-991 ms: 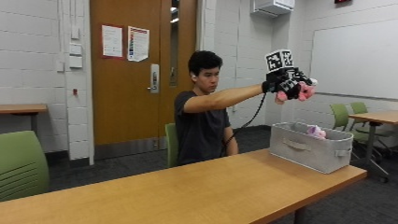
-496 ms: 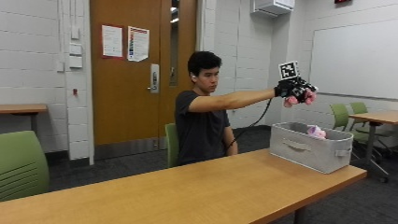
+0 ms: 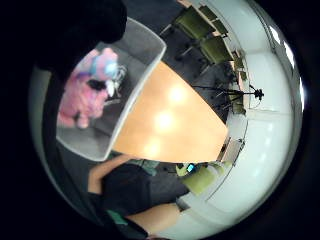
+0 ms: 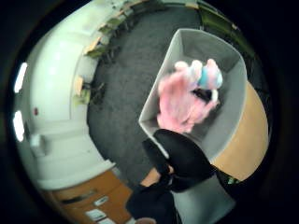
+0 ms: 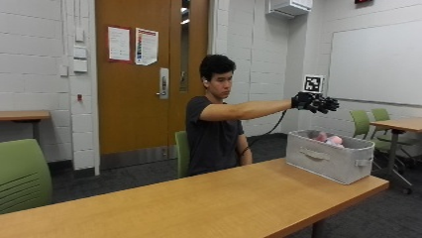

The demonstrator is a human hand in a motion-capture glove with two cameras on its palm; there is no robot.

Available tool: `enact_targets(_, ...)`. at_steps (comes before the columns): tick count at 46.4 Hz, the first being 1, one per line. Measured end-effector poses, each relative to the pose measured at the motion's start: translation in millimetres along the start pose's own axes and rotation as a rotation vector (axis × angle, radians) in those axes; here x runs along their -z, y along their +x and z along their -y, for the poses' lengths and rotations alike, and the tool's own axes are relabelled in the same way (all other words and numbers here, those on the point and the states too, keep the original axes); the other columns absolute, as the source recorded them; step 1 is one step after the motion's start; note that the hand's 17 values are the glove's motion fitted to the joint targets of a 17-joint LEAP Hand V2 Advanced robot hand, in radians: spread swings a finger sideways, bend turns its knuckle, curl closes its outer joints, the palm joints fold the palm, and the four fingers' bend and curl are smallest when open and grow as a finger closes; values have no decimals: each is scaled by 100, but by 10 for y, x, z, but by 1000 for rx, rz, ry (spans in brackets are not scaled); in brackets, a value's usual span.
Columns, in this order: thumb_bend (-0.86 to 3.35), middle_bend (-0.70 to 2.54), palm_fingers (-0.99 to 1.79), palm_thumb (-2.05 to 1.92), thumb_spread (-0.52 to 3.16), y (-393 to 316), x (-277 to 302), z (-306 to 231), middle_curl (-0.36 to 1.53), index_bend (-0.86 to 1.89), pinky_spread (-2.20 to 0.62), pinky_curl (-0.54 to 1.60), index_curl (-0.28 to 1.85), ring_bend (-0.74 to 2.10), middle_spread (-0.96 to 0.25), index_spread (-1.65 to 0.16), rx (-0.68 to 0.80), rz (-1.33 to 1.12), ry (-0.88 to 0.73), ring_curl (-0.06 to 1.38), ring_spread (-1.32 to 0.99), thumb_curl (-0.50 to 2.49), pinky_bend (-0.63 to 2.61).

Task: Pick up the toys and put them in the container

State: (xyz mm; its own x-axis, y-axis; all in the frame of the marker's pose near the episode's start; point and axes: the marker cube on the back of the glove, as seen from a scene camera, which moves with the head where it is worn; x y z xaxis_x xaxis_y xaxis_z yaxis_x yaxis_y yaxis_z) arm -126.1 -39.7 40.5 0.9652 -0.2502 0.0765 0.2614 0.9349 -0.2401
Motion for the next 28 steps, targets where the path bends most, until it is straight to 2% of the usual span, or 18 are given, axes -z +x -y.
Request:
enact_targets(2,-8,26,-39,8,113,172,-26,-16,42,13,-16,42,12,70,-1,-25,35,-83,35,23,-10,67,134)
enact_targets(8,-8,20,-28,-7,114,-175,88,-317,40,13,-10,36,15,53,-1,-25,28,28,70,18,-7,56,115)
enact_targets(12,-6,19,-23,-7,118,-17,123,-515,39,10,-9,34,15,48,-1,-25,257,67,111,17,-7,50,110)
enact_targets(13,-6,18,-23,-7,118,73,118,-523,39,9,-8,33,15,48,-1,-25,250,57,122,18,-7,49,108)
enact_targets(16,-5,18,-21,-6,121,433,78,-450,39,7,-8,32,15,45,-1,-25,13,1,144,18,-8,46,106)
enact_targets(18,-4,20,-18,-6,123,664,47,-449,39,7,-8,32,15,45,-1,-25,-74,-10,160,18,-8,44,104)
enact_targets(28,-4,21,-11,-5,127,1598,-162,-664,40,13,-9,29,17,40,-4,-25,-206,-29,204,19,-14,36,95)
